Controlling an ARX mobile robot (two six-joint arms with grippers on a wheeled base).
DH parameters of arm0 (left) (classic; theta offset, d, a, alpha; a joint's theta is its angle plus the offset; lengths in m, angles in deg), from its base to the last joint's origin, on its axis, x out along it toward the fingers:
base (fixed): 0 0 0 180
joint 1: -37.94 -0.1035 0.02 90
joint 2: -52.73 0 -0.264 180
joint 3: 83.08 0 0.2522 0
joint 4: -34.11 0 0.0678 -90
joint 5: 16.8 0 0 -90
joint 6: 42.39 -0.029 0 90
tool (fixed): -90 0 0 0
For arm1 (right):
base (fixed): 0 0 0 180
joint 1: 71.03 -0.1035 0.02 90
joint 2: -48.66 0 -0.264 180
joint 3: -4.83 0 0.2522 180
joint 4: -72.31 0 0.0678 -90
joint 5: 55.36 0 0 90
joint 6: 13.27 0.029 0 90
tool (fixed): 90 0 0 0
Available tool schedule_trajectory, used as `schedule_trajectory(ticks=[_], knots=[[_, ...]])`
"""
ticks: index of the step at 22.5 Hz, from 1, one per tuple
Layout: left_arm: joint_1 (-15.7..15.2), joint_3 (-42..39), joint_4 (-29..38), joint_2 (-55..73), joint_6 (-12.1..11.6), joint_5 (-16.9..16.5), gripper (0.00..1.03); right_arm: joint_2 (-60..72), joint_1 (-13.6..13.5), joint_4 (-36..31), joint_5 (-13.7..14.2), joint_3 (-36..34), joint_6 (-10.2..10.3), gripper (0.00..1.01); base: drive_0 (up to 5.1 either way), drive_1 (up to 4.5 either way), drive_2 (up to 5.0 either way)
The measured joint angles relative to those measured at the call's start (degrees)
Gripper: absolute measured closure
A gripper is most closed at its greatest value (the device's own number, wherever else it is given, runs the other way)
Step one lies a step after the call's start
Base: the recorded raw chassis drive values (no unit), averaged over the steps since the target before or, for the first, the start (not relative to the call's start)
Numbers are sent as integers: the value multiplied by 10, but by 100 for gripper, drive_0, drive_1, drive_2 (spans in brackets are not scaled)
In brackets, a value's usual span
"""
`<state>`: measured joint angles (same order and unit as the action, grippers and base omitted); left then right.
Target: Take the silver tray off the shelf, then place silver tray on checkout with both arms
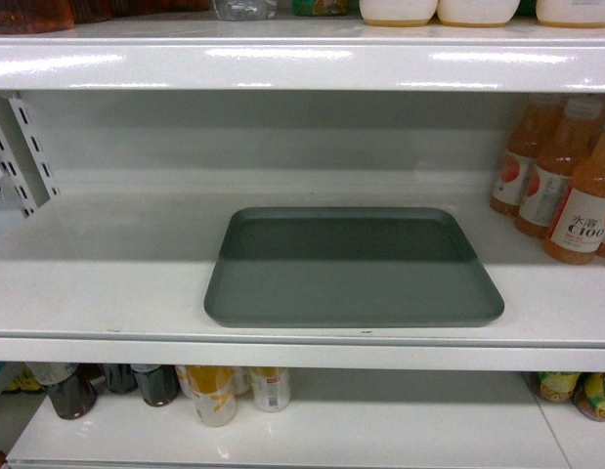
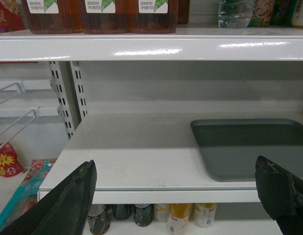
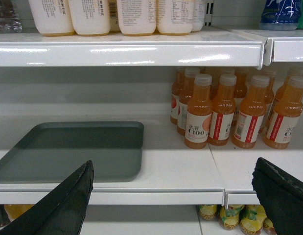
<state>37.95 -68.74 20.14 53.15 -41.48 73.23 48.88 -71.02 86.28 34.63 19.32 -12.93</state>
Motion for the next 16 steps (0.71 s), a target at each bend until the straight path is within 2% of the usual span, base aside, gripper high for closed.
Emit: schedule_trajectory(ticks=[16], knots=[[0,0,0,0,0,0,5,0,0,0,0,0,0,3,0,0,0]])
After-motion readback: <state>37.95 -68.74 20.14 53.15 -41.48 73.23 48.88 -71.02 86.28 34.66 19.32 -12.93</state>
